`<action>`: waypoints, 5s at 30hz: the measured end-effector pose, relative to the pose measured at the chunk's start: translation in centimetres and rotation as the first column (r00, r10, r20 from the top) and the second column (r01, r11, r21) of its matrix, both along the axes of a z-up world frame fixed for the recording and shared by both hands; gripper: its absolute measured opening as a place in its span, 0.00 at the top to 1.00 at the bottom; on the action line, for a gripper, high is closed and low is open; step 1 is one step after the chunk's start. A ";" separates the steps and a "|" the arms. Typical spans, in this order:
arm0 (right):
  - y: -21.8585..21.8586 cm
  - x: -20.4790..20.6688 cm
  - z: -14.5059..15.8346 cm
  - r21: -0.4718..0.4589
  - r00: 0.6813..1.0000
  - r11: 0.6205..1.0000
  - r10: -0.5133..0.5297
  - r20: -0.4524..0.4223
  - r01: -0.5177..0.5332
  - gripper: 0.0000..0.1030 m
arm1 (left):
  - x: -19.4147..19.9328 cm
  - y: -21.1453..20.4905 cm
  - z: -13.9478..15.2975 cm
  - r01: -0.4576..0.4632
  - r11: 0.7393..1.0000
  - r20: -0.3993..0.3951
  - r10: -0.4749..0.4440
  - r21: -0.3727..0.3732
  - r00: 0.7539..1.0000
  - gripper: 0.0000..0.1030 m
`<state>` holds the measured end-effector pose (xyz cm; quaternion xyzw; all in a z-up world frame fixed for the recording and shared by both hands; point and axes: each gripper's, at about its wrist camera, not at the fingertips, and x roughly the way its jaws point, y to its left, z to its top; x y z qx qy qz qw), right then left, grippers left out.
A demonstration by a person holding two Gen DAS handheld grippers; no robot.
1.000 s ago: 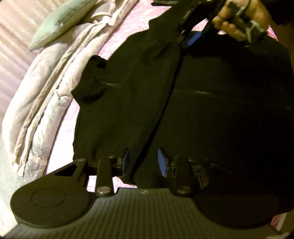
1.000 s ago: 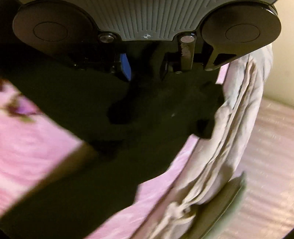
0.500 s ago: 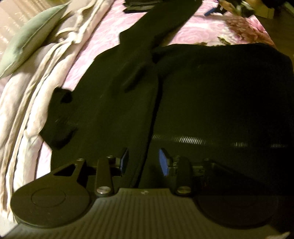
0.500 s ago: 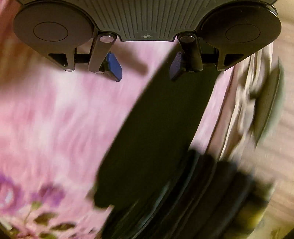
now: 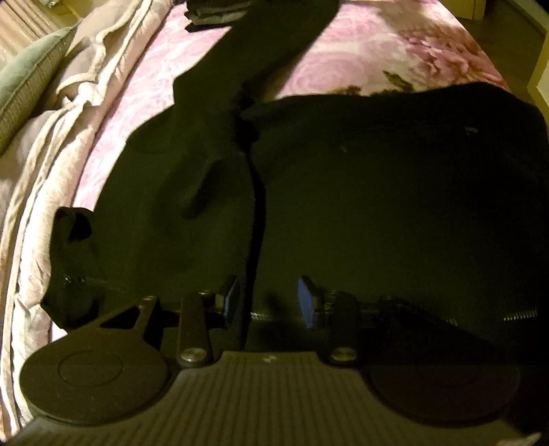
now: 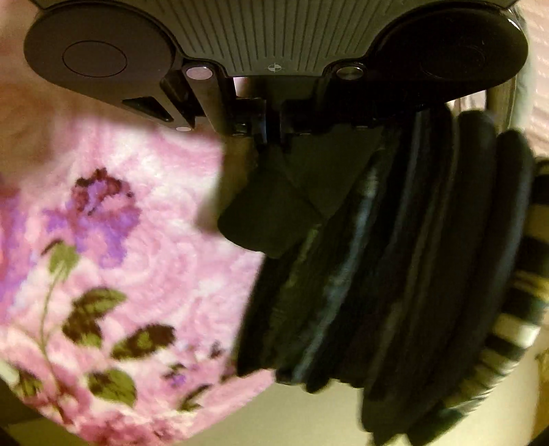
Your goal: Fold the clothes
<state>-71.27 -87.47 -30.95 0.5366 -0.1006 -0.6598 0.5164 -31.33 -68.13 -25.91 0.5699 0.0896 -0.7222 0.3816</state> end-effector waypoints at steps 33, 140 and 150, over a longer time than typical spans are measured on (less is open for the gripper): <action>25.2 49.5 6.6 0.361 -0.121 0.116 0.812 -0.571 -0.925 0.17 | 20.4 15.1 2.9 -0.425 0.902 -0.009 0.426 -0.078 0.905 0.66; 51.8 35.2 3.8 0.519 -0.460 -0.065 0.564 -0.686 -0.853 0.01 | 3.5 34.4 5.5 -0.300 0.954 -0.227 0.289 -0.016 0.930 0.93; 51.8 42.0 1.3 0.546 -0.565 -0.186 0.452 -0.690 -0.817 0.93 | 2.0 35.7 4.6 -0.238 0.971 -0.170 0.234 -0.006 0.957 0.92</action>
